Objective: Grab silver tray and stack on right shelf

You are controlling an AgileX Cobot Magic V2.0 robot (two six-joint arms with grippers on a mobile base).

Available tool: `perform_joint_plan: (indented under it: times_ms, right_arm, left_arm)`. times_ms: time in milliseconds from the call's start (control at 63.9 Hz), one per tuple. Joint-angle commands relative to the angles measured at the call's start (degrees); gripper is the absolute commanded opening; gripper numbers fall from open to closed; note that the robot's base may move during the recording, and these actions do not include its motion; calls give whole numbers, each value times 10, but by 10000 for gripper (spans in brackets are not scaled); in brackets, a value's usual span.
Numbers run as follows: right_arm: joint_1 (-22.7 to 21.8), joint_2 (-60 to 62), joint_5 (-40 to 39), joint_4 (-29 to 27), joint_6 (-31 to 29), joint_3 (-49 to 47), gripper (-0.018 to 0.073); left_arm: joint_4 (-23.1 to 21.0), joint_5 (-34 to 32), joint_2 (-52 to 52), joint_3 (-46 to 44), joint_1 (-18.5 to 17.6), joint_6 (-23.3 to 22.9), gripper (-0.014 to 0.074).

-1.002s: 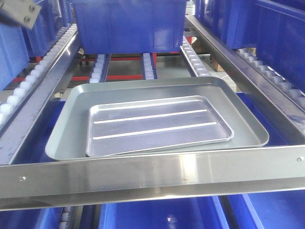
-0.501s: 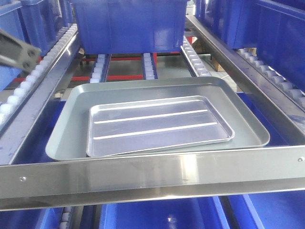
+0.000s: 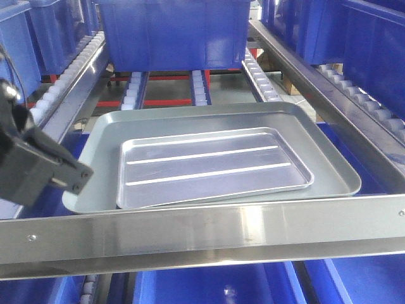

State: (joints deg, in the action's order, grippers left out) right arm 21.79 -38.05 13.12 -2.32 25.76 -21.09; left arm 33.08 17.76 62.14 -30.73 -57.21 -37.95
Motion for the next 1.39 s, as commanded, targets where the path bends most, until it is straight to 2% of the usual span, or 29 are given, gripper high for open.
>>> perform_joint_plan:
  times_ms: [0, 94, 172, 251, 313, 423, 485, 579, 658, 705, 783, 830, 924, 971, 1049, 1159, 1378]
  right_arm:
    - [-1, 3, -42, 0, 1, -17, 67]
    - [-1, 3, -42, 0, 1, -17, 67]
    - [-1, 3, -42, 0, 1, -17, 67]
    - [-1, 3, -42, 0, 1, -17, 67]
    - [-1, 3, -42, 0, 1, -17, 67]
    - [-1, 3, -42, 0, 1, -17, 67]
    - [-1, 3, -42, 0, 1, -17, 67]
    - [-1, 3, -42, 0, 1, -17, 67]
    - [-1, 3, -42, 0, 1, -17, 67]
    - [-1, 3, -42, 0, 1, -17, 67]
    - [-1, 3, -42, 0, 1, -17, 67]
    - [-1, 3, -42, 0, 1, -17, 67]
    - [-1, 3, -39, 0, 1, -17, 67]
    - [-1, 3, -36, 0, 1, -17, 67]
    - [-1, 3, -33, 0, 1, -17, 67]
    - [-1, 3, -33, 0, 1, -17, 67]
    - [-1, 3, -33, 0, 1, -17, 67]
  left_arm:
    - [-19, -29, -15, -17, -3, -2, -100]
    - [-70, -29, -45, -17, -3, -2, -99]
    - [-154, -12, -78, -17, -3, 2, -99]
    - [-208, 15, -130, -12, -1, 70, -100]
    - [-231, 18, -179, 1, 15, 118, -100]
    - [-305, 10, -299, 55, 99, 227, -100]
    - [-325, -5, -363, 85, 150, 271, -99]
    - [-340, -18, -462, 127, 235, 317, -99]
    - [-366, -24, -533, 169, 320, 349, -100]
    - [-397, -35, -570, 196, 370, 379, -100]
    - [-472, -61, -620, 241, 451, 435, -99]
    - [-499, -71, -638, 263, 494, 449, -99]
    - [-502, -105, -633, 296, 543, 449, -99]
    - [-500, -129, -635, 312, 551, 448, -99]
    - [-472, -222, -635, 342, 551, 447, -99]
    - [-429, -237, -635, 340, 548, 447, -99]
    - [-432, -239, -634, 340, 548, 447, -99]
